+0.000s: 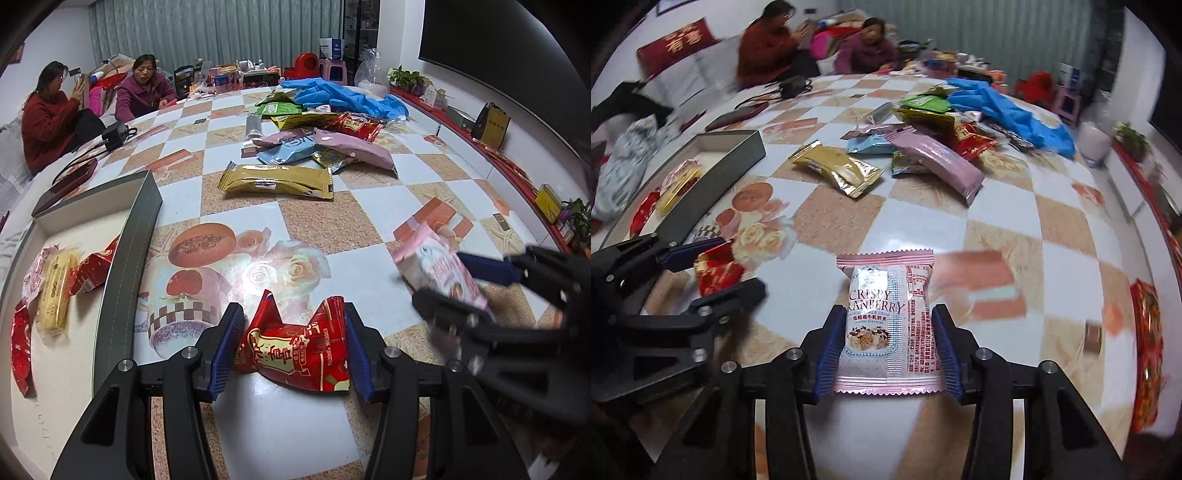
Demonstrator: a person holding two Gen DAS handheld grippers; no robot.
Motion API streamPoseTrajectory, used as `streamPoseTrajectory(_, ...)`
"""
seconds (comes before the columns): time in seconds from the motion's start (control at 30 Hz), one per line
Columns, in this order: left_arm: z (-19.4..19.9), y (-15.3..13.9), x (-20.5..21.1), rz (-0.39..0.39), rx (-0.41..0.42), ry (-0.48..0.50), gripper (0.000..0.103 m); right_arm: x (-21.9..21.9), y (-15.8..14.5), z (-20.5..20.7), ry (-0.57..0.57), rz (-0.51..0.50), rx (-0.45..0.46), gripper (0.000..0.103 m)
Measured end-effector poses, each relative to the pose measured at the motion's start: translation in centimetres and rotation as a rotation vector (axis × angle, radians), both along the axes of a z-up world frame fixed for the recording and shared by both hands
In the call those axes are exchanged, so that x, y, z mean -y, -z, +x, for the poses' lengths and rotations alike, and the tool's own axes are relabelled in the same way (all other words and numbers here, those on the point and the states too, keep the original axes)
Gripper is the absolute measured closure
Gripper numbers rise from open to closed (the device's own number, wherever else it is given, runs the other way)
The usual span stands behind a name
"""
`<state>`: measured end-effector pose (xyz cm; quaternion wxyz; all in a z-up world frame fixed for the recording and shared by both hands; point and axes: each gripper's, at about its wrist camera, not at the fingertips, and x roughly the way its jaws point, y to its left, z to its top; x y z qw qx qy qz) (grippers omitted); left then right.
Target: Organize snacks
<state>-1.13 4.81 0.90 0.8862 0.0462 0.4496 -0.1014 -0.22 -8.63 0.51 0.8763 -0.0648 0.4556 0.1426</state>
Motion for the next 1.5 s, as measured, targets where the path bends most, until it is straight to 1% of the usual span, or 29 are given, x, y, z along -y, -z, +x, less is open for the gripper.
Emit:
streamPoseTrajectory(0.03,-0.1,0.0,-0.1,0.000,-0.002,-0.007,0.047,-0.6,0.0,-0.6,0.019,-0.015,0.012,0.054)
streamPoseTrajectory(0.13,-0.2,0.0,-0.3,0.004,-0.001,-0.021,0.051,-0.5,-0.1,-0.9,0.061,0.008,0.004,0.055)
streamPoseTrajectory(0.27,-0.3,0.0,-0.3,0.007,0.007,-0.028,0.060,-0.7,0.0,-0.7,0.062,-0.008,0.007,0.055)
streamPoseTrajectory(0.47,-0.4,0.0,-0.5,0.004,0.008,-0.035,0.060,-0.8,0.1,-0.7,0.079,-0.010,0.024,0.055)
streamPoseTrajectory(0.6,-0.4,0.0,-0.6,0.002,0.009,-0.039,0.060,-1.1,0.1,-0.9,0.091,-0.028,0.038,0.058)
streamPoseTrajectory(0.73,-0.4,-0.1,-0.7,0.001,0.010,-0.040,0.060,-0.5,0.1,-0.8,0.094,0.003,0.025,0.058)
streamPoseTrajectory(0.97,-0.4,-0.1,-0.7,0.001,0.009,-0.041,0.060,-0.6,0.1,-0.8,0.094,0.003,0.024,0.058)
streamPoseTrajectory(1.0,-0.5,-0.1,-0.8,0.000,0.008,-0.044,0.060,-0.5,0.0,-0.8,0.095,0.009,0.023,0.059)
streamPoseTrajectory(1.1,-0.7,-0.1,-1.3,-0.008,-0.004,-0.054,0.060,0.6,-0.2,-1.4,0.127,0.120,-0.015,0.060)
streamPoseTrajectory(1.13,-0.9,-0.1,-1.4,-0.005,-0.008,-0.054,0.060,0.7,-0.3,-1.8,0.134,0.136,-0.021,0.060)
streamPoseTrajectory(1.23,-1.8,-0.1,-1.0,0.026,0.003,-0.034,0.060,0.2,-0.3,-2.6,0.134,0.118,-0.019,0.060)
streamPoseTrajectory(1.3,-2.1,-0.1,-0.8,0.041,0.011,-0.028,0.060,-0.6,-0.3,-2.8,0.127,0.068,-0.008,0.060)
streamPoseTrajectory(1.37,-2.1,0.0,-0.8,0.039,0.014,-0.030,0.060,-1.2,-0.2,-2.9,0.119,0.034,0.001,0.060)
streamPoseTrajectory(1.5,-2.1,0.0,-0.8,0.033,0.017,-0.031,0.060,-1.4,0.0,-3.2,0.115,0.015,0.023,0.059)
